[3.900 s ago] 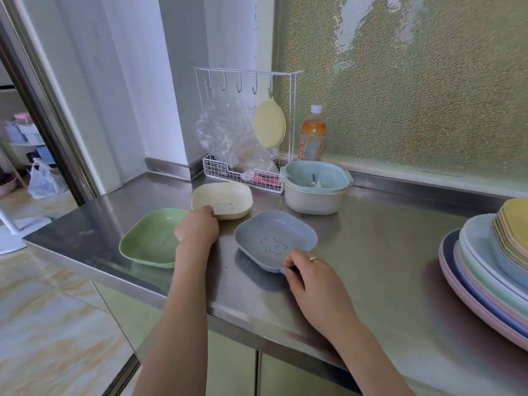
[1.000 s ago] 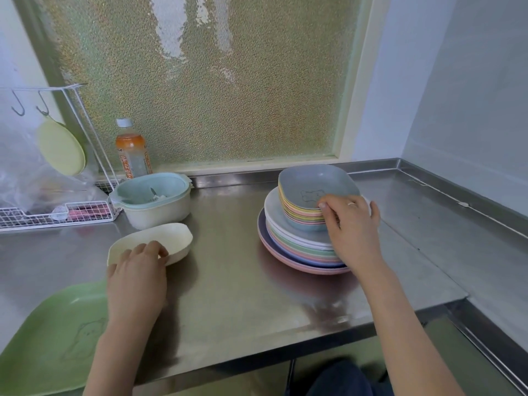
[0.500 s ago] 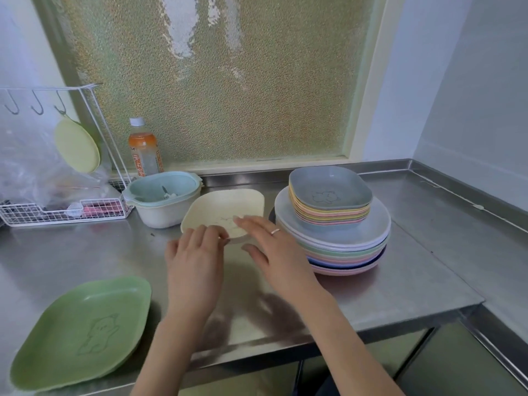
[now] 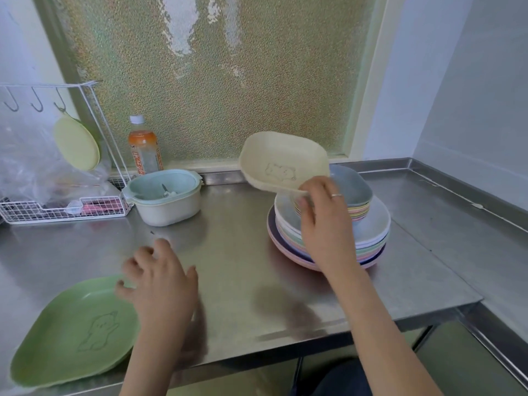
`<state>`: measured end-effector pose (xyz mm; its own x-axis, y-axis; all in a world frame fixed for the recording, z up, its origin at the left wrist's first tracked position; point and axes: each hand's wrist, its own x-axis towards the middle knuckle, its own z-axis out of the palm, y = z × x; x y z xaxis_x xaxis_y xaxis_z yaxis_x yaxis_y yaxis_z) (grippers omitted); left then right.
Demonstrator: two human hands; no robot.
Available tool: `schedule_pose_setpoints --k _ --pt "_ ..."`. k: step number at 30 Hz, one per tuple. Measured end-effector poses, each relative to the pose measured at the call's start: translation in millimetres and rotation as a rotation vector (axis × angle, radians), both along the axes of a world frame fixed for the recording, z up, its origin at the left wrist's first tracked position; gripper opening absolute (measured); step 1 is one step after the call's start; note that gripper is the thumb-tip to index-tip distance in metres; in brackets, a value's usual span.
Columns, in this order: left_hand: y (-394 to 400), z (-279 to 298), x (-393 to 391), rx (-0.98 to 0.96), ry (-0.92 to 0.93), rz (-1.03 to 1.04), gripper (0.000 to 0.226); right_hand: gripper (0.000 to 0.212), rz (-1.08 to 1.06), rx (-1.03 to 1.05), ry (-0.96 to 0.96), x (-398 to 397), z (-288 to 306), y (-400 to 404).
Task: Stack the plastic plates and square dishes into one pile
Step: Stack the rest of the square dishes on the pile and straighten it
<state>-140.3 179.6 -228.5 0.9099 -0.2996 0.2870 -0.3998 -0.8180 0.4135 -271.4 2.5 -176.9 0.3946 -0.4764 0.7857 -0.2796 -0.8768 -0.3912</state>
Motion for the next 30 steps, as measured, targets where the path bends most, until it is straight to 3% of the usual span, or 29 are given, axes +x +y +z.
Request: schedule_pose_setpoints --k 4,16,23,30 --pt "4 -9 -1 0.088 0.122 -0.001 0.037 0.015 -0.156 0.074 0.029 -21 2 -32" --pt "-15 -15 0 -0.052 0.096 -0.235 0.054 0.027 -0.18 0.205 0.027 -42 -12 -50" --pt "-24 -15 -8 -0.1 0.066 -0.3 0.055 0.019 -0.216 0.232 -0.045 -48 -7 -44" --pt "-35 -17 -18 -0.123 0.012 -0.367 0.055 0.019 -0.311 0.206 0.032 -43 -12 -41"
